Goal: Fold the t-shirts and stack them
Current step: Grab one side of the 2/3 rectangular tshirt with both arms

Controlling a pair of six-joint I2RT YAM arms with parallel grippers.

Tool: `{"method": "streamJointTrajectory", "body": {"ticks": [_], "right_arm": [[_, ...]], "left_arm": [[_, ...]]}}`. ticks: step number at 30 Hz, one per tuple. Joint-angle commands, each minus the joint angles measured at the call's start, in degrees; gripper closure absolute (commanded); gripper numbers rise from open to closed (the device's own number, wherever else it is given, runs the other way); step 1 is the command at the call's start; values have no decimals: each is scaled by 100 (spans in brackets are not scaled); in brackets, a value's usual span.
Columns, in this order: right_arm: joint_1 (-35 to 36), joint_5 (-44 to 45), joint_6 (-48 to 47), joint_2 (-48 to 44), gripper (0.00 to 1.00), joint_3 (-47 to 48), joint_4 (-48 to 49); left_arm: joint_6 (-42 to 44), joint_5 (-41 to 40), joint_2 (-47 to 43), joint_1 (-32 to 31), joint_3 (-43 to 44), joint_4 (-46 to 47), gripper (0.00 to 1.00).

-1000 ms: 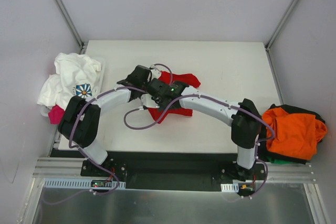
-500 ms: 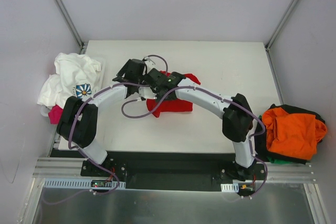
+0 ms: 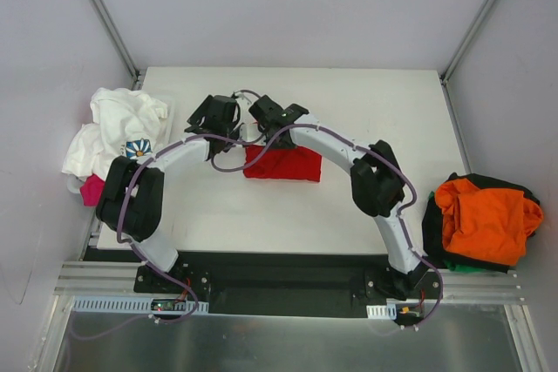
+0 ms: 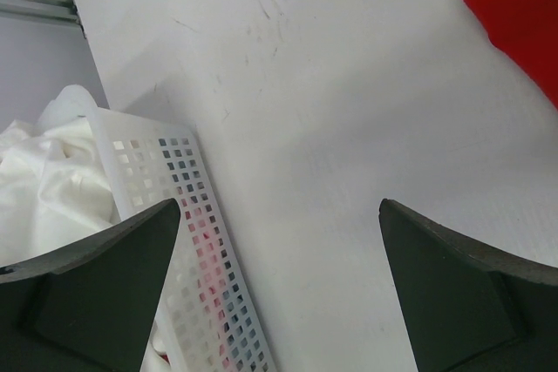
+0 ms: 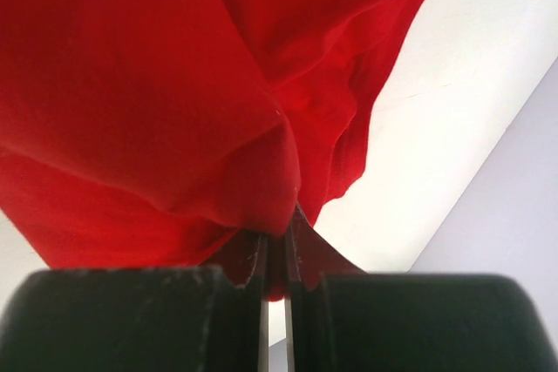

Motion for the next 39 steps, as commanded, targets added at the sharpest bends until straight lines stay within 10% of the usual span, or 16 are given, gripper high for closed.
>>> {"method": "streamJointTrajectory", "body": {"ticks": [1,32,39], "right_arm": [[-141,-86,-177,142,99,468,135],[-475,537,-124,-86,98,477,1076],[-554,661,-133,-78,78,398,1259]], "left_arm": [[72,-87,34,42,198,210,1],[186,-359,262,648,690,368,1],[292,-368,552,1053,998,394,1]]}}
